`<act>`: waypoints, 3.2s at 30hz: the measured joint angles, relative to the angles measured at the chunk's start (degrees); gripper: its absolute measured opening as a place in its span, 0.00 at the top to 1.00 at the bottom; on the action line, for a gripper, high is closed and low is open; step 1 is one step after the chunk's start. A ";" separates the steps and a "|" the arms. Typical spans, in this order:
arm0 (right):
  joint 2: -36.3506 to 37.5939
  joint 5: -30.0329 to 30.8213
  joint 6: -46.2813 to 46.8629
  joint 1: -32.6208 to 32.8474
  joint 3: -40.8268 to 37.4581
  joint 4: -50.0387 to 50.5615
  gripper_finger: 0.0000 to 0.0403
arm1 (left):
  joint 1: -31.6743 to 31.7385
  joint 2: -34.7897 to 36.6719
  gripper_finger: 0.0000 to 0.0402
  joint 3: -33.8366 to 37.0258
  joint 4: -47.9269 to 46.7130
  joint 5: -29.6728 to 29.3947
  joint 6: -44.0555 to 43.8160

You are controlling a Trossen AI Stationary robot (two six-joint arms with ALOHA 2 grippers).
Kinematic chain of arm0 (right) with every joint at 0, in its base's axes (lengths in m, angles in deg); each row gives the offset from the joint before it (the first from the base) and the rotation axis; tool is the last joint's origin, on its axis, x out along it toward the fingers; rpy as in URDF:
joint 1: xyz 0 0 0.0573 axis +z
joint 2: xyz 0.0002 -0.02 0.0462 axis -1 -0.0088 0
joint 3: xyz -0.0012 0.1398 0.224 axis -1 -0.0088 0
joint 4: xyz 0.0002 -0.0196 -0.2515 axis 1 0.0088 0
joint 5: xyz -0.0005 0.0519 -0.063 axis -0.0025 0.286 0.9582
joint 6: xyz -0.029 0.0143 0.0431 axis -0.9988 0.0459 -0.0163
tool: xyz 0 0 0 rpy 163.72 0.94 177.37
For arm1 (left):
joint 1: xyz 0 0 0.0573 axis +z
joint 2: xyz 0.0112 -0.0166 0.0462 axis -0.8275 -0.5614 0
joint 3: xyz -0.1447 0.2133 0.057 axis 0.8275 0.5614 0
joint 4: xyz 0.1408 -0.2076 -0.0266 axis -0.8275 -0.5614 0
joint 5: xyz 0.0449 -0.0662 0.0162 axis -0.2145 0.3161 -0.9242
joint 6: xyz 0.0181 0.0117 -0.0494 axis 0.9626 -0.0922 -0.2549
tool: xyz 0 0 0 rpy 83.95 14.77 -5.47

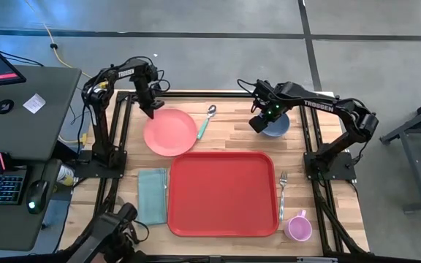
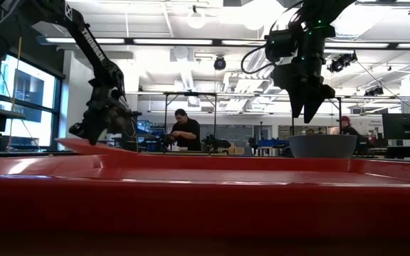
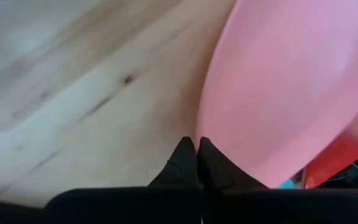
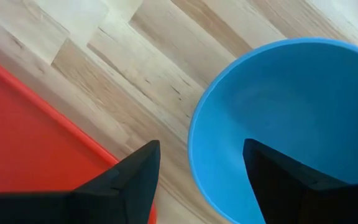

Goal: Set up tray
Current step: Put the pink plate on the red tray, then put the blue bowl on the pink plate

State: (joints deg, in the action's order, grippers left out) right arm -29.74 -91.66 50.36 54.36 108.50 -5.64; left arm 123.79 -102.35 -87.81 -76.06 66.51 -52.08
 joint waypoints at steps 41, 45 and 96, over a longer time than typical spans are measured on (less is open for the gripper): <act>27.14 1.12 27.52 -0.21 0.02 9.01 0.46 | -43.99 13.38 0.95 -4.26 23.69 22.27 -16.47; 28.44 0.98 30.14 2.03 0.02 9.05 0.46 | -48.59 10.14 0.95 -2.46 30.87 21.24 -20.08; 22.76 12.14 24.17 -10.31 -20.46 0.23 0.60 | -57.48 7.18 0.69 -13.55 32.31 -0.86 -41.58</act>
State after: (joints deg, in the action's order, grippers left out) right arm -6.98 -79.52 74.53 44.05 88.04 -5.41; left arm 66.30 -95.17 -101.36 -43.75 65.65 -93.67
